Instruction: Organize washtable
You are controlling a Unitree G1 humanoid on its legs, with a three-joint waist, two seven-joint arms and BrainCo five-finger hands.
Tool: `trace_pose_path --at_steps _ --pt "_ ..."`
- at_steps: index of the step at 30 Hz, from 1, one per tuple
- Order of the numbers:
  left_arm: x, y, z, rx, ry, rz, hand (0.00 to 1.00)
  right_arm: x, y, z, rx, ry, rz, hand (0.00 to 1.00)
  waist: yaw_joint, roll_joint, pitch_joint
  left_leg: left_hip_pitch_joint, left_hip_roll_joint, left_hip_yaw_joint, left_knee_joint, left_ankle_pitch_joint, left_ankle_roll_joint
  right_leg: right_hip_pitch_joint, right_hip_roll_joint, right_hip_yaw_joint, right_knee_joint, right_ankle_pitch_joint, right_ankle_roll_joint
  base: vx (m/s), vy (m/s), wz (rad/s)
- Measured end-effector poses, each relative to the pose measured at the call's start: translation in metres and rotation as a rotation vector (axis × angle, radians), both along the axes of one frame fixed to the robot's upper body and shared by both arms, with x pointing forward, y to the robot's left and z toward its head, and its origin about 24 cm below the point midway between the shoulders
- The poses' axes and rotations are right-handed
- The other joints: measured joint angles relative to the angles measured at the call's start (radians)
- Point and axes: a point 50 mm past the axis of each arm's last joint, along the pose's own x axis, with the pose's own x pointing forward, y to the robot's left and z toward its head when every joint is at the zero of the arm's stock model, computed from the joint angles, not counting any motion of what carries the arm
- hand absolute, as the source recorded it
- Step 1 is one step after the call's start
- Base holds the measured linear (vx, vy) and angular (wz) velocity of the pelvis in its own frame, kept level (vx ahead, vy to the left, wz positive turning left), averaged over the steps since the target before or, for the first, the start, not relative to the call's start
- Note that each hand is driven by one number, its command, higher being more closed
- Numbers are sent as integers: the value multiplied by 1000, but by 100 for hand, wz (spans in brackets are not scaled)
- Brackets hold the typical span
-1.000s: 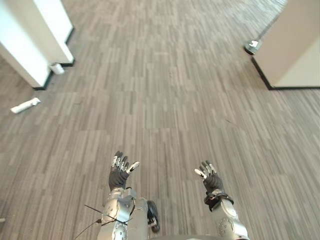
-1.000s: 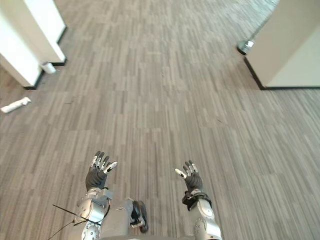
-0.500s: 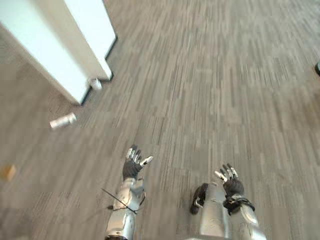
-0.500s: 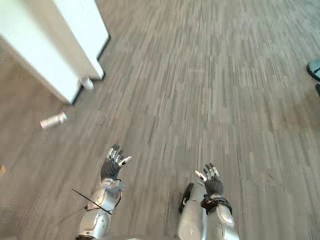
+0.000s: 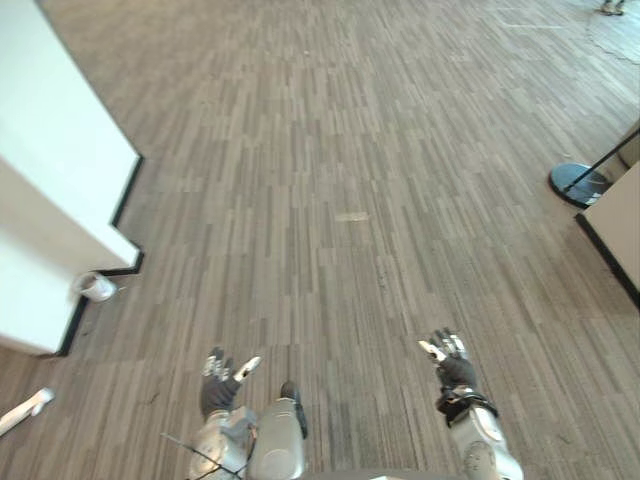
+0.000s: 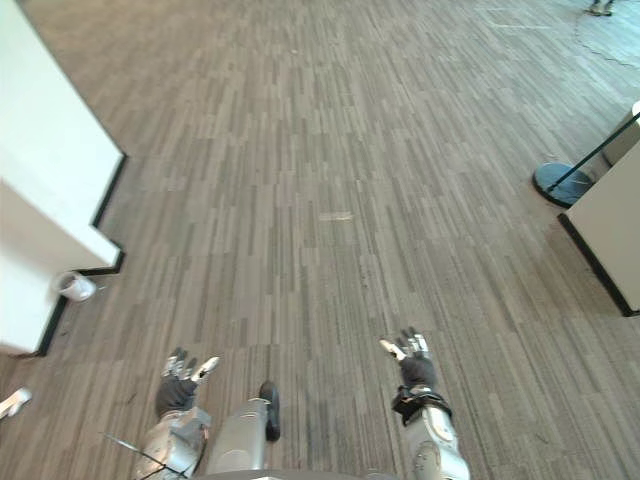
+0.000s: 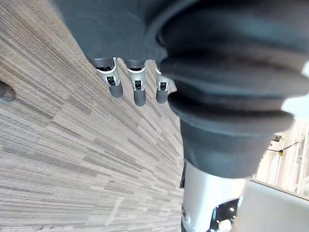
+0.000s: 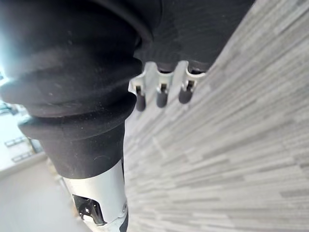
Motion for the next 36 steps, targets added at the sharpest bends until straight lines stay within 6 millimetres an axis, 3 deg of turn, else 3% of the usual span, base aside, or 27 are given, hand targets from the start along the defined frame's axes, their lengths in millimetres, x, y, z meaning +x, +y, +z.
trace_pose_path --at_steps 2,4,5,7,8,9,10,11,12,13,15,17,18,19,20,21,22,24,25,26,27,28,29,30,33,35,36 --pt "1 3 1 14 -3 -7 0 6 5 0 19 -5 8 0 -9 31 15 133 5 11 -57 -39 -4 -106 28 -2 139 -37 -4 638 118 -24" --pt "2 5 8 30 -30 -8 0 4 10 0 43 -13 12 0 -37 54 12 270 9 23 -180 -39 -8 -183 54 -76 99 -77 -10 589 11 -12" --pt "5 5 12 35 -53 -12 0 0 10 -1 47 -8 17 0 -51 75 8 332 18 25 -236 -38 -9 -237 60 -123 14 -96 -20 699 -68 3" --pt "13 3 17 47 -89 -36 0 -6 10 -5 44 12 24 0 -71 86 1 391 38 25 -294 -36 -44 -307 71 -165 -242 -86 -9 575 -89 14" --pt "18 1 20 63 -101 -62 0 -9 11 -6 43 19 29 0 -77 85 -4 413 51 25 -310 -45 -67 -325 84 -178 -415 -41 -2 586 -188 13" --pt "20 2 22 83 -108 -90 0 -15 12 -10 47 41 25 0 -74 49 -25 452 36 23 -326 -73 -120 -326 103 -200 -722 133 -33 714 -231 11" --pt "21 2 22 87 -105 -98 0 -21 11 -13 44 59 21 0 -78 35 -36 476 40 12 -325 -87 -144 -314 113 -188 -752 286 -77 625 -230 -5" --pt "22 -5 16 53 -91 -94 0 -22 8 -14 30 71 24 0 -77 78 -38 506 73 6 -333 -90 -158 -307 134 -197 -720 308 -19 498 -171 -20" --pt "22 -12 16 28 -96 -93 0 -20 4 -10 9 55 25 0 -75 105 -46 510 94 -6 -333 -50 -196 -312 146 -204 -677 256 -20 572 -226 -22" --pt "26 -21 17 7 -113 -111 0 -17 -3 -4 -10 28 24 0 -86 112 -48 514 91 -32 -309 2 -186 -321 144 -200 -611 183 -11 631 -263 -15" --pt "29 -31 18 -20 -131 -134 0 -19 -3 -5 -12 29 27 0 -91 125 -47 452 132 -96 -65 105 -219 -274 166 -197 -549 78 -6 576 -287 -19" --pt "27 -35 13 -32 -108 -144 0 -22 -4 -5 -14 36 27 0 -87 150 -42 322 222 -153 273 403 -262 -156 235 -202 -593 13 -20 480 -133 -36" --pt "25 -37 8 -40 -86 -151 0 -23 -5 -6 -11 37 18 0 -82 166 -45 243 253 -158 431 401 -261 -104 261 -209 -632 0 -23 402 -15 -18" --pt "25 -39 6 -46 -80 -157 0 -24 -6 -6 -11 39 9 0 -80 171 -43 180 274 -151 543 375 -225 -69 276 -210 -657 -7 -25 492 -20 -17" --pt "24 -40 4 -50 -69 -162 0 -24 -8 -6 0 39 -6 0 -70 166 -40 88 284 -112 672 303 -141 -13 291 -203 -710 -9 -28 460 -14 -20" --pt "19 -40 0 -52 -47 -158 0 -23 -7 -6 0 38 -7 0 -63 159 -36 21 280 -61 693 230 -107 48 298 -195 -769 -9 -27 460 12 -25" --pt "17 -39 -1 -53 -40 -155 0 -23 -7 -5 -1 38 -7 0 -57 156 -35 -7 279 -36 675 199 -100 75 299 -191 -794 -10 -25 366 32 -27" --pt "9 -37 -5 -74 -15 -134 0 -18 -5 -3 0 25 1 0 -34 148 -32 -92 251 6 462 111 -98 160 294 -177 -862 -26 2 487 112 -24" --pt "7 -36 -6 -77 -9 -128 0 -16 -4 -2 1 20 4 0 -31 143 -32 -96 237 13 379 101 -97 176 284 -175 -871 -32 15 603 191 -14" --pt "5 -35 -7 -83 -3 -121 0 -14 -4 1 1 8 7 0 -21 132 -32 -98 200 27 156 97 -100 215 262 -176 -891 -44 52 540 227 -6" --pt "5 -34 -7 -85 -3 -120 0 -12 -4 3 -4 -4 11 0 -15 123 -34 -96 154 24 -73 119 -120 246 237 -184 -908 -52 97 555 250 3" --pt "5 -33 -7 -84 -4 -118 0 -11 -5 4 -8 -10 12 0 -16 124 -35 -88 135 23 -186 154 -128 265 230 -191 -917 -54 127 737 331 10" --pt "4 -31 -8 -81 5 -111 0 -10 -3 1 -1 3 15 0 -6 89 -38 -52 77 38 -234 266 -15 308 188 -193 -938 -59 165 733 304 25" --pt "8 -25 -4 -66 -13 -92 0 -11 2 0 6 7 28 0 -13 55 -44 -67 51 55 -202 240 25 315 161 -200 -960 -11 170 727 297 22" --pt "14 -19 4 -48 -55 -78 0 1 13 7 26 -40 71 0 12 43 -43 -65 58 66 -99 128 36 308 138 -179 -906 91 181 487 243 -14" --pt "12 -16 5 -39 -53 -73 0 1 16 6 34 -42 70 0 11 19 -53 9 14 85 -129 53 34 262 69 -147 -723 100 181 413 226 -11" --pt "12 -15 4 -37 -51 -74 0 0 18 5 37 -38 70 0 9 4 -54 43 -13 96 -148 26 38 199 21 -112 -570 114 160 428 199 1"
